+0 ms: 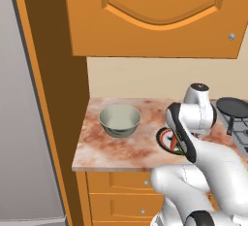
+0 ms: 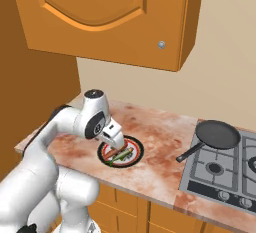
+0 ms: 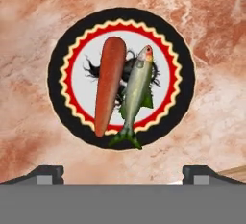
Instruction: Place the fish on the plate and place the carrot on the same plate.
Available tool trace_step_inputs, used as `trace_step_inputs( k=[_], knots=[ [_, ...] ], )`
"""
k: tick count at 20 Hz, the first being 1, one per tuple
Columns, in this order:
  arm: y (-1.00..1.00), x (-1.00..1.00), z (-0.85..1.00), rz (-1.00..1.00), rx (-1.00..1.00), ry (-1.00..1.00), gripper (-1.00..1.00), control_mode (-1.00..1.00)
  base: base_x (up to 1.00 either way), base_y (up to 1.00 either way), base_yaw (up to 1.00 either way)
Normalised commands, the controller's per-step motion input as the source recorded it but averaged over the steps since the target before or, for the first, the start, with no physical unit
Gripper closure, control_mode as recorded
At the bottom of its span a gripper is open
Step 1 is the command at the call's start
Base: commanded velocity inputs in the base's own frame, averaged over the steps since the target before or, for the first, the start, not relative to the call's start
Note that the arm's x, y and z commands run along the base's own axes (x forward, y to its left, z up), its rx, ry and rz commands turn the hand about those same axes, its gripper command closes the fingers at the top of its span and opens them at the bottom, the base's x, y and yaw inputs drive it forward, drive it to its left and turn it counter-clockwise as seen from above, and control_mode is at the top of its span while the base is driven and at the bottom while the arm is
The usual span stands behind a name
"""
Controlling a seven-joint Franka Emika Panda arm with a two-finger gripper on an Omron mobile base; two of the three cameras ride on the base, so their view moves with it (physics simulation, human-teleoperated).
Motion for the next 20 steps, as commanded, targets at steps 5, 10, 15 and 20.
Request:
trace_step_inputs(
  k=[5, 10, 15, 20],
  knots=[
    [0.85, -0.75, 0.66, 0.10, -0.12, -0.32, -1.00, -1.00, 0.00, 0.00, 0.00],
    [0.74, -0.79, 0.97, 0.13, -0.13, -0.25, -1.00, -1.00, 0.00, 0.00, 0.00],
    [0.45, -0.90, 1.00, 0.10, -0.10, -0.24, -1.00, -1.00, 0.00, 0.00, 0.00],
    [0.18, -0.93, 0.80, 0.05, -0.01, -0.29, -1.00, -1.00, 0.00, 0.00, 0.00]
  ],
)
